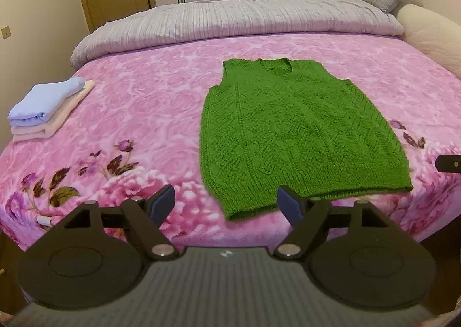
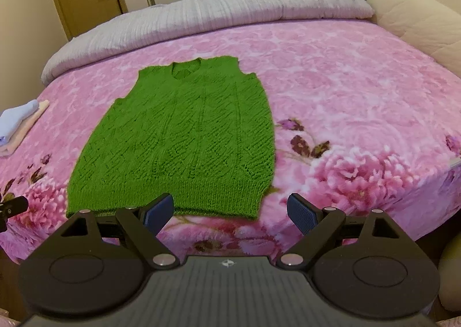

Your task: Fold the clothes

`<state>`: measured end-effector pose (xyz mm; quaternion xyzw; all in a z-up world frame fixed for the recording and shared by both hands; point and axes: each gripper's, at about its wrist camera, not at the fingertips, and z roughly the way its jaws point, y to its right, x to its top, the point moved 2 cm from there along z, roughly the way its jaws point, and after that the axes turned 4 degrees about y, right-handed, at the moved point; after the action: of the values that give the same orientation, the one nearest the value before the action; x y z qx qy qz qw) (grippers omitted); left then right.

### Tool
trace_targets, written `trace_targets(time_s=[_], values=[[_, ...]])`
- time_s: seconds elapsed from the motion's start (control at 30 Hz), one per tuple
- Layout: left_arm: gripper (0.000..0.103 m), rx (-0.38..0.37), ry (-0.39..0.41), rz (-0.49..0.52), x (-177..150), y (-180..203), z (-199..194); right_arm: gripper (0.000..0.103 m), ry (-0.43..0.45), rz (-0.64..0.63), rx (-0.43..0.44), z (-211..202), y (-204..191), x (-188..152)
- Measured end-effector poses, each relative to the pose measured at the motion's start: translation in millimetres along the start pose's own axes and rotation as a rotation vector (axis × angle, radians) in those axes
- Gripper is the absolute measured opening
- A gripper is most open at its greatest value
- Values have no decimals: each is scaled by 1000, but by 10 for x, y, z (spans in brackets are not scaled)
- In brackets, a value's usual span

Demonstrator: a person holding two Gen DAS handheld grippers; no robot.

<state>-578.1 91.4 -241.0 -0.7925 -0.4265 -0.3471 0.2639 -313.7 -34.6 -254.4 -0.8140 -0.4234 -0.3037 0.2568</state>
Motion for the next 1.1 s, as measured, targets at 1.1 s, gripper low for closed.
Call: trace_targets(time_s=[1.1], values=[[78, 11, -21, 22, -93, 41, -6, 88, -46, -37, -6, 18, -71, -135]])
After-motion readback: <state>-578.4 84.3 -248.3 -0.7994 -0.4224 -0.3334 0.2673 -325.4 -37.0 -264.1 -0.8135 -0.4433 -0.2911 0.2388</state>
